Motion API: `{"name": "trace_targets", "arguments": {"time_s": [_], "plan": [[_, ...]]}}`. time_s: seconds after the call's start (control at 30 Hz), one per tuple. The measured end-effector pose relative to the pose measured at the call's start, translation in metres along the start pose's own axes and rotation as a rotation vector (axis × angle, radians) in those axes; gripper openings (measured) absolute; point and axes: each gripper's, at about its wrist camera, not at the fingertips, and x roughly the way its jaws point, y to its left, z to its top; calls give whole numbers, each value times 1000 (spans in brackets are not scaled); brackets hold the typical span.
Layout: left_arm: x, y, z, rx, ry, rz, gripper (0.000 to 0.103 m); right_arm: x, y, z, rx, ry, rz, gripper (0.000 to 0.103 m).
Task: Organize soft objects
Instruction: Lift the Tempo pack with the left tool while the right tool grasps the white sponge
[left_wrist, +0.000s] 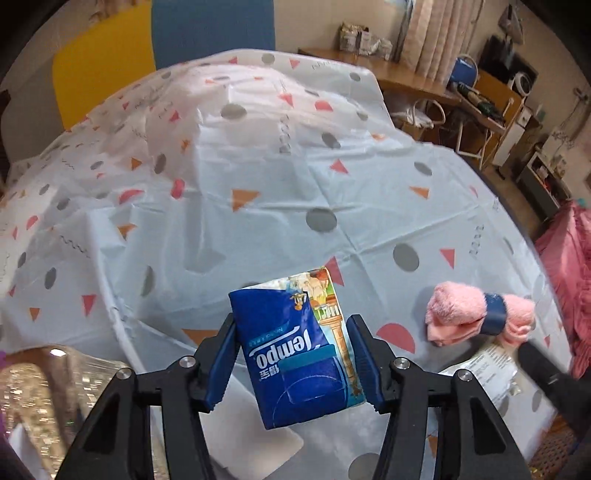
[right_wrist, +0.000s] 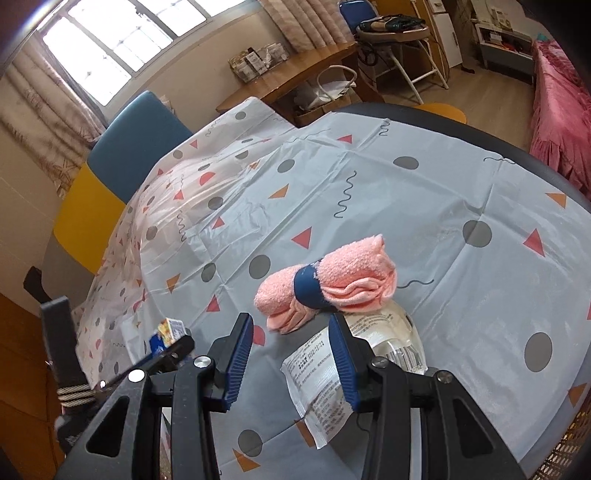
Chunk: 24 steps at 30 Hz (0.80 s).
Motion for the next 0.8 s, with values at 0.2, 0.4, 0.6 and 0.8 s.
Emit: {"name": "trace_targets", "arguments": {"time_s": [0.2,0.4,0.6,0.8], "plan": [[-41,30,28,-10,-62,6,59,30,38,-20,-202,172,46,43],[-71,81,48,-97,-107,22,59,46,104,-61,-528,249,105,43],[-99,126,45,-152,-138,32,59,66,154,-103,-843,313,114,53],[-118,160,30,-178,-152,43,59,91,169,-122,-1000,379,103,60]]}}
